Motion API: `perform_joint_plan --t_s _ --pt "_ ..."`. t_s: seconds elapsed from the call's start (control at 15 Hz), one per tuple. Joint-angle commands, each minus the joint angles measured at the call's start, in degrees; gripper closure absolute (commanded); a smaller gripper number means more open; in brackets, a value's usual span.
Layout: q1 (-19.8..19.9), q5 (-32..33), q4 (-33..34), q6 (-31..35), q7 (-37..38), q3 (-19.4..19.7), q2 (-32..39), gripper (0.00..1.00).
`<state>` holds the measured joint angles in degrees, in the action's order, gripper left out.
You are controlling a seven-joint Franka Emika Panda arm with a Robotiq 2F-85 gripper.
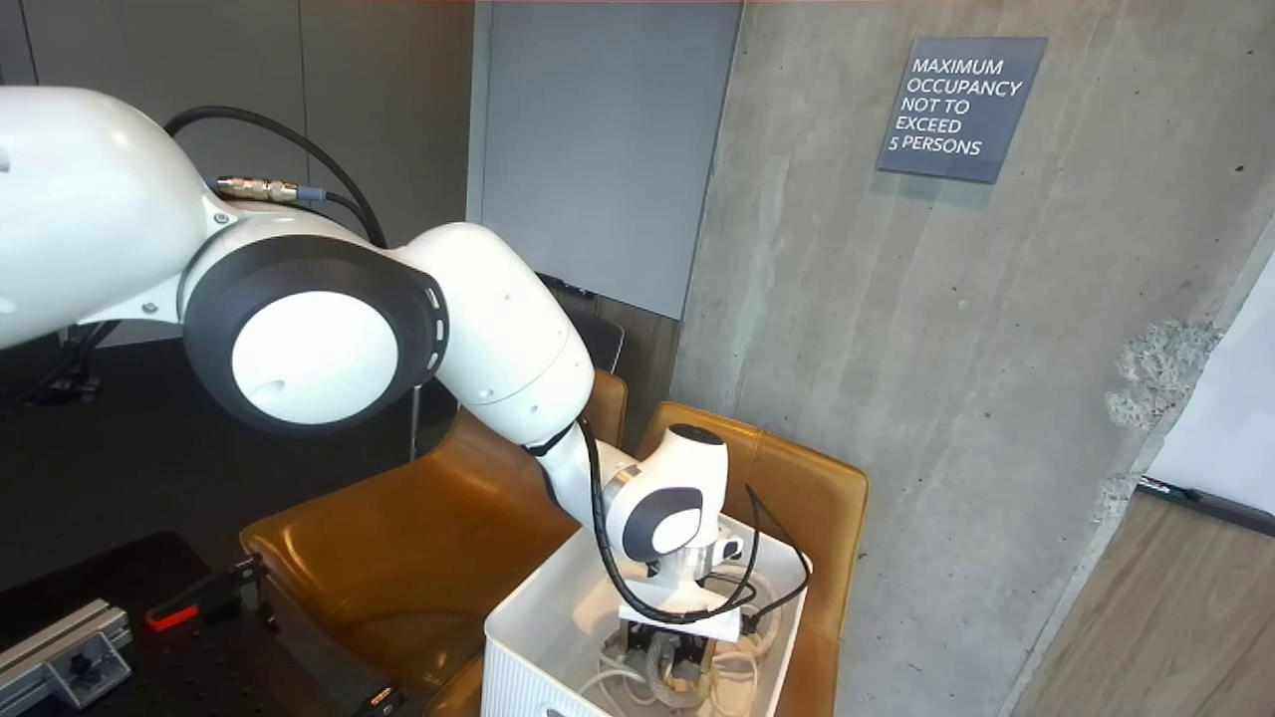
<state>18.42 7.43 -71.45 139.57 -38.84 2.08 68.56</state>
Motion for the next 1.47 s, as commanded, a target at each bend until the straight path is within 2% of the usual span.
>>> perform_joint_plan --t_s 0.0,0.27,0.87,1.13,1.4 --pt "-0.5 0.2 -2.82 -0.72 1.32 -0.28 -2.39 0.99" --pt "-1.44 0.06 -9.56 -0.12 3.13 -0.71 -8.84 1.0" --pt "-4.71 0.02 -26.73 0.56 6.63 -2.56 -29.55 1.0" --pt "-6.5 -0.01 -28.32 -1.74 7.14 -3.09 -37.27 1.0" --pt "-10.1 -0.05 -23.63 -5.41 8.62 -4.01 -42.66 1.0"
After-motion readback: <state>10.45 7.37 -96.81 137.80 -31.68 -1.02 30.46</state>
